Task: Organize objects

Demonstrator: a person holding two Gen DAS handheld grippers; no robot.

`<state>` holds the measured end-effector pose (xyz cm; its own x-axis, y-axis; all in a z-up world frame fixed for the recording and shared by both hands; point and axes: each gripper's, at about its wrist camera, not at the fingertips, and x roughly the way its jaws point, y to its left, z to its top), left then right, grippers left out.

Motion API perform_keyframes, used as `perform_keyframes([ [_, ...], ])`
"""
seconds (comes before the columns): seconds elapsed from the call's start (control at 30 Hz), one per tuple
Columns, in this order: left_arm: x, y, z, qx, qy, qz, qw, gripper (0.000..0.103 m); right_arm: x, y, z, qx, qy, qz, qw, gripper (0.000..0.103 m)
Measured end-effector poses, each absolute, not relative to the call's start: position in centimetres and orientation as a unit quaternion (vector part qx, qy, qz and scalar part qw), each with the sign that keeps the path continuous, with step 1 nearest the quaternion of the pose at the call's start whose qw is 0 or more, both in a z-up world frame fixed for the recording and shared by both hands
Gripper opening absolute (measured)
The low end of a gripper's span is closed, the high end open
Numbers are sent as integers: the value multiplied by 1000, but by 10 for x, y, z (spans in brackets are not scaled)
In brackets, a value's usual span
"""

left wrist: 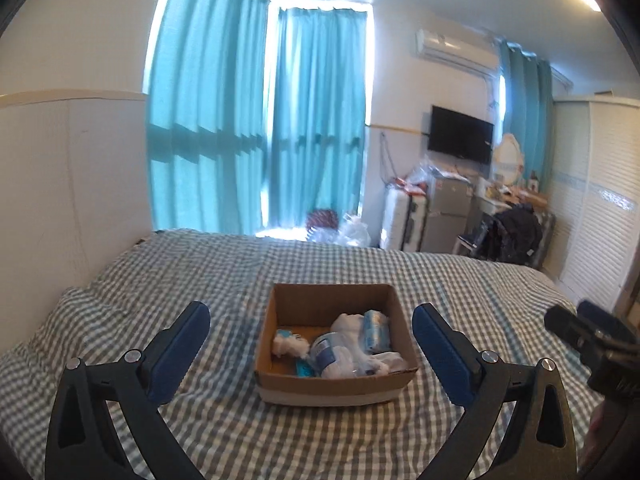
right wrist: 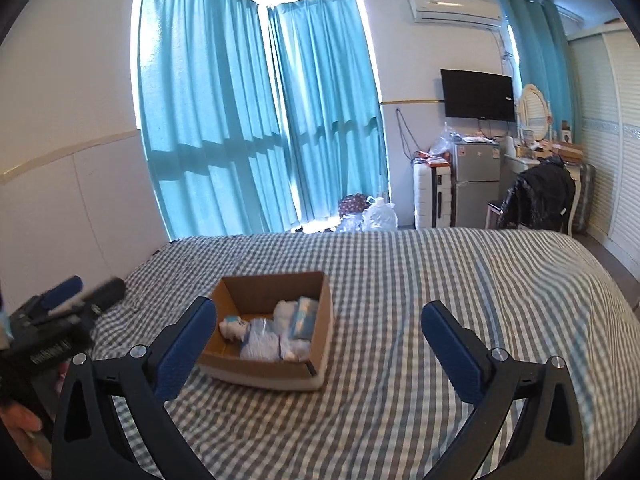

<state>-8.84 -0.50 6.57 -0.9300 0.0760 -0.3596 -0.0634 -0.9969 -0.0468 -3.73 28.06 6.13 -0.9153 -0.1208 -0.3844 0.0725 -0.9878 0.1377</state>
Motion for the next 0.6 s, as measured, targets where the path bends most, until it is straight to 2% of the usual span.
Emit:
perform_keyframes([
  [0.23, -69, 0, 32, -198, 10, 980, 29, 103, -26, 259, 33, 190, 10, -981, 41, 103],
  [0.4, -67, 0, 21, -206, -1, 978, 34, 103, -27, 253, 22, 196, 23, -980, 42, 103],
  [0.6, -70, -3, 15, -216, 4, 976, 28, 103, -35, 257, 11, 221, 0, -975, 39, 103],
])
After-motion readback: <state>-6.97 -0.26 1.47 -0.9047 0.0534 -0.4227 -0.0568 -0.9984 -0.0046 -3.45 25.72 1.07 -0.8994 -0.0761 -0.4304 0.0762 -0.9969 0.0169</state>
